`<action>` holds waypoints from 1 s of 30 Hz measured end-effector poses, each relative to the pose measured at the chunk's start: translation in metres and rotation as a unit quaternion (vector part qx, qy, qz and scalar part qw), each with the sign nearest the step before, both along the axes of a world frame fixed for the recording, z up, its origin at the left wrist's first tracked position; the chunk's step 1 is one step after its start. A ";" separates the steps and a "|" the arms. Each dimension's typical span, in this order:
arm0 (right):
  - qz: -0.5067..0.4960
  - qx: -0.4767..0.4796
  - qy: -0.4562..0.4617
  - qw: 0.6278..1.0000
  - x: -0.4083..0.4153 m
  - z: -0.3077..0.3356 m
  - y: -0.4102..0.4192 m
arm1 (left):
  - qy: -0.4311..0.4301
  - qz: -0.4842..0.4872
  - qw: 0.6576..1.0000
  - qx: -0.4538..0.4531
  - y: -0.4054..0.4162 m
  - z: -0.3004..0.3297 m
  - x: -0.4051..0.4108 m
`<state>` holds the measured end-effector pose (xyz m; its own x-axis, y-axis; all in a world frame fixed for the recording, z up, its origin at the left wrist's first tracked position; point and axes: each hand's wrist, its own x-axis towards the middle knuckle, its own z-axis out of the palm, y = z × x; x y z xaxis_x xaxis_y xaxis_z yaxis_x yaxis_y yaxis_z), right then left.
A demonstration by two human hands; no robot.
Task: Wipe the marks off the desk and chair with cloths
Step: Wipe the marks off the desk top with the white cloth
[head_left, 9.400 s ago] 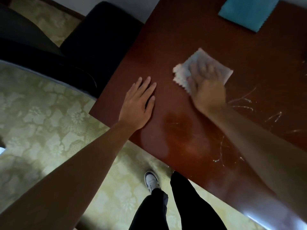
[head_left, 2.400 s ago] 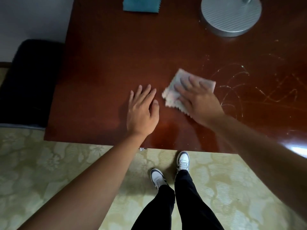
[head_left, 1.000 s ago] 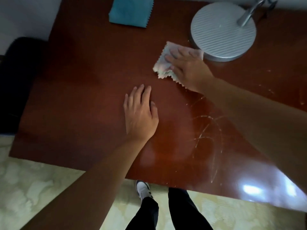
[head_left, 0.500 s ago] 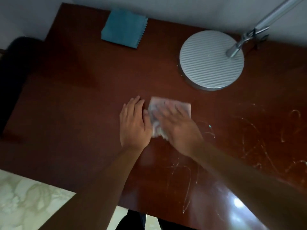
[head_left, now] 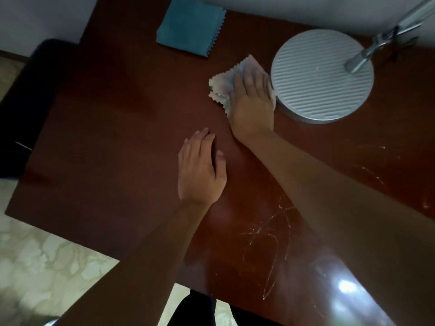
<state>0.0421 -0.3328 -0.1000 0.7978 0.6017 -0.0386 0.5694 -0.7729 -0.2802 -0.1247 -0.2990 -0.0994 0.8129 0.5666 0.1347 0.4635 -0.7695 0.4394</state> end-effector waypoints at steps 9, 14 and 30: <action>0.059 -0.014 0.003 0.998 -0.119 0.012 -0.161 | -0.019 -0.010 0.999 -0.030 -0.002 0.002 -0.005; 0.124 -0.028 0.011 0.992 -0.097 0.019 -0.185 | -0.020 -0.068 0.997 -0.033 -0.023 0.004 -0.033; 0.240 0.033 -0.004 0.970 -0.135 0.019 -0.206 | -0.014 -0.119 0.992 -0.040 -0.043 0.003 -0.087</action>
